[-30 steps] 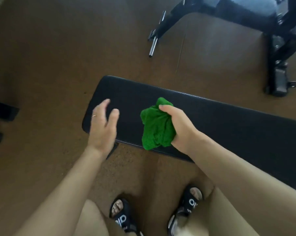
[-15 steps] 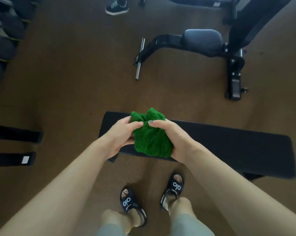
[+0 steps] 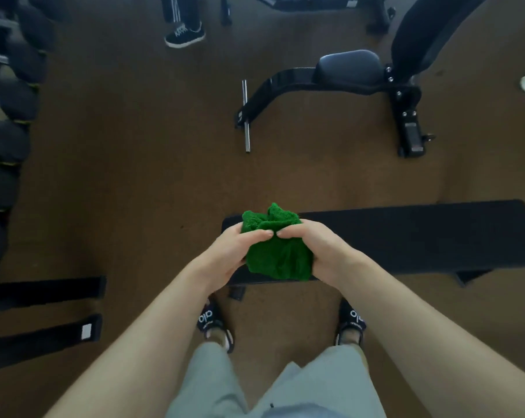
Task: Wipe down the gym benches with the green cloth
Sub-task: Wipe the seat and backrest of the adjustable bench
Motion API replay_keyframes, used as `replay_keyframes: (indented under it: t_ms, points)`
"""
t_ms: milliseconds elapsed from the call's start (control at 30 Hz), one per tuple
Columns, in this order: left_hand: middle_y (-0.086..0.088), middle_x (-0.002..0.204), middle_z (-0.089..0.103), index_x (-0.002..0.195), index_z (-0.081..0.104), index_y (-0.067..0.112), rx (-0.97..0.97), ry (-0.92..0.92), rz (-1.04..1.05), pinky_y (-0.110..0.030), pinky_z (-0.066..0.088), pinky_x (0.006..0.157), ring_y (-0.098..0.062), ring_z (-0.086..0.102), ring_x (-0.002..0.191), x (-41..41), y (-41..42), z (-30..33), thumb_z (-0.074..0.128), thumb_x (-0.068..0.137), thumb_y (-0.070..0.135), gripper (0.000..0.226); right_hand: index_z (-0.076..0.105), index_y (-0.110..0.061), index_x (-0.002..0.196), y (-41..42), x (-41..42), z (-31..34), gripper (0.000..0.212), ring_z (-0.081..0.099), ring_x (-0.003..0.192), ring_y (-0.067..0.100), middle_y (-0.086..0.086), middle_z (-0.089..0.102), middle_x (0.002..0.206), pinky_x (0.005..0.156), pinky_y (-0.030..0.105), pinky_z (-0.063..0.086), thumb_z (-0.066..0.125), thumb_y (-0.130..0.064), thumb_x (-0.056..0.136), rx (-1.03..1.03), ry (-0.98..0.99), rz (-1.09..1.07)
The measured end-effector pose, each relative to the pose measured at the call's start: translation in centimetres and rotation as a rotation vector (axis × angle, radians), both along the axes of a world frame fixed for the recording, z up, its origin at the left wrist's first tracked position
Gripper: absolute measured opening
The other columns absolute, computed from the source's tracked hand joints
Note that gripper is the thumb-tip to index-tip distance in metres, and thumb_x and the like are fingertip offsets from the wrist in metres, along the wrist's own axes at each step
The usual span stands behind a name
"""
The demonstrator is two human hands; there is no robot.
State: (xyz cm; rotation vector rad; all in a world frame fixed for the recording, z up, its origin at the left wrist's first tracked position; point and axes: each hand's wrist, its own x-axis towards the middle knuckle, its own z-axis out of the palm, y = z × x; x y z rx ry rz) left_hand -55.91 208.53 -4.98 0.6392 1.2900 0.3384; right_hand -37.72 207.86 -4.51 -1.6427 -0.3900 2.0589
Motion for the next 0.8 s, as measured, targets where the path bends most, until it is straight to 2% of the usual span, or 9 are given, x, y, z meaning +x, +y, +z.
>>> replay_keyframes:
  t_ms: [133,233,300,367,600,800]
  points:
    - [0.003,0.122,0.076,0.133,0.064,0.021,0.017,0.012,-0.149,-0.039,0.051,0.108,-0.015,0.071,0.115,-5.5,2.1,1.1,0.064,0.102,0.024,0.032,0.070,-0.008,0.118,-1.1,-4.7,0.4,0.027,0.077,0.094,0.031,0.013,0.079,0.105,0.080,0.045,0.063,0.074,-0.011,0.092,0.030,-0.038,-0.150]
    - [-0.001,0.123,0.076,0.133,0.064,0.018,-0.010,0.010,-0.225,-0.041,0.051,0.108,-0.018,0.071,0.116,-7.2,3.8,2.5,0.063,0.103,0.020,0.030,0.071,-0.006,0.119,-2.1,-6.8,0.9,0.031,0.077,0.097,0.031,0.013,0.079,0.106,0.089,0.050,0.061,0.078,-0.016,0.090,0.035,-0.043,-0.258]
    - [-0.001,0.121,0.076,0.130,0.065,0.018,-0.023,0.005,-0.227,-0.044,0.054,0.105,-0.019,0.072,0.114,-6.9,4.7,3.2,0.063,0.102,0.017,0.028,0.071,-0.004,0.117,-2.2,-7.6,1.3,0.031,0.077,0.095,0.031,0.014,0.079,0.104,0.089,0.050,0.062,0.078,-0.018,0.090,0.038,-0.058,-0.346]
    - [0.000,0.119,0.077,0.128,0.066,0.022,-0.005,0.036,-0.235,-0.045,0.056,0.103,-0.019,0.073,0.111,-6.2,5.6,3.7,0.065,0.101,0.016,0.027,0.072,-0.003,0.113,-2.0,-7.6,1.5,0.026,0.078,0.091,0.030,0.014,0.079,0.101,0.082,0.045,0.064,0.077,-0.018,0.091,0.042,-0.064,-0.434]
    - [0.004,0.111,0.079,0.118,0.068,0.026,0.084,0.180,-0.345,-0.043,0.060,0.096,-0.016,0.076,0.103,-3.2,9.1,5.0,0.069,0.099,0.014,0.023,0.073,-0.001,0.110,0.3,-6.1,1.5,0.025,0.078,0.089,0.029,0.013,0.079,0.100,0.071,0.038,0.063,0.075,-0.019,0.093,0.034,-0.012,-0.553]
    - [0.001,0.117,0.076,0.117,0.066,0.029,0.111,0.139,-0.444,-0.043,0.059,0.097,-0.018,0.074,0.107,-2.0,14.9,5.0,0.067,0.098,0.009,0.027,0.068,-0.003,0.122,4.6,-6.3,1.2,0.033,0.076,0.098,0.033,0.015,0.078,0.109,0.085,0.048,0.063,0.074,-0.016,0.093,0.024,-0.026,-0.640]
